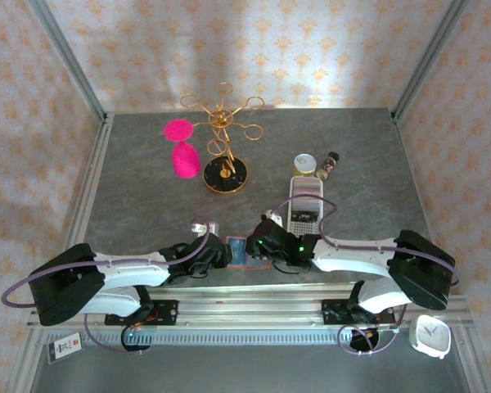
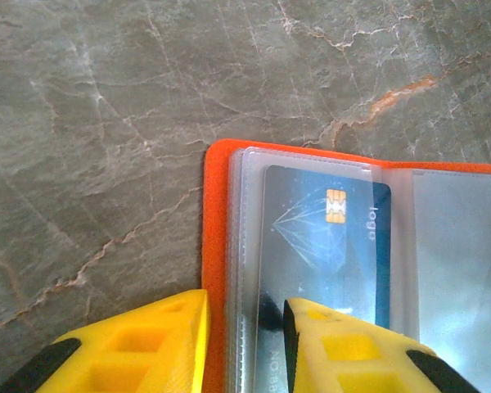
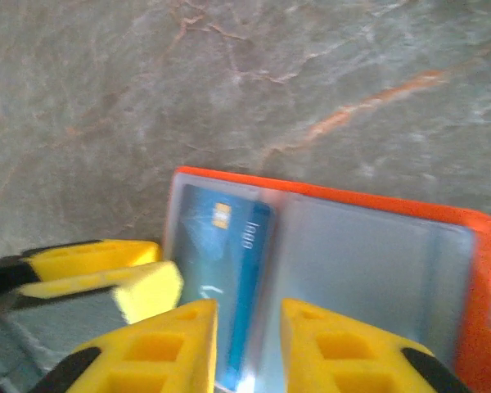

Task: Put the credit cards into the card holder

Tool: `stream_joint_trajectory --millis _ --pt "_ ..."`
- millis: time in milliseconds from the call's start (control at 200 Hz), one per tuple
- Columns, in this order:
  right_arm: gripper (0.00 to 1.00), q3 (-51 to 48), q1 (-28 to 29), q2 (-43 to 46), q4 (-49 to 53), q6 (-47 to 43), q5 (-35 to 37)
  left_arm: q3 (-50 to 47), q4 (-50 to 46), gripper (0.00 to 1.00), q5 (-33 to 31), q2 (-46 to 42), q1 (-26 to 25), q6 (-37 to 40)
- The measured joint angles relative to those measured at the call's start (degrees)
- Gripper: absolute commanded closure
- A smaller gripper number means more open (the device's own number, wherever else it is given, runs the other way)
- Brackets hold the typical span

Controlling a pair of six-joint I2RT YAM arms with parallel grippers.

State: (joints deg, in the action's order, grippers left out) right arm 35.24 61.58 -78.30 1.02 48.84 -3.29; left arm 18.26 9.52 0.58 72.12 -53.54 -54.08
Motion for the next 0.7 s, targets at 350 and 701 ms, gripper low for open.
stream_joint_trajectory --millis 350,701 --pt "0.69 -2.8 0.0 -1.6 2.7 1.8 0.5 0.1 0.4 0.69 0.0 0.4 0.0 0.0" --pt "0.59 -1.9 0.0 -4.7 -1.1 2.1 -0.3 -0.1 0.7 0.71 0.0 0.3 0.0 0.0"
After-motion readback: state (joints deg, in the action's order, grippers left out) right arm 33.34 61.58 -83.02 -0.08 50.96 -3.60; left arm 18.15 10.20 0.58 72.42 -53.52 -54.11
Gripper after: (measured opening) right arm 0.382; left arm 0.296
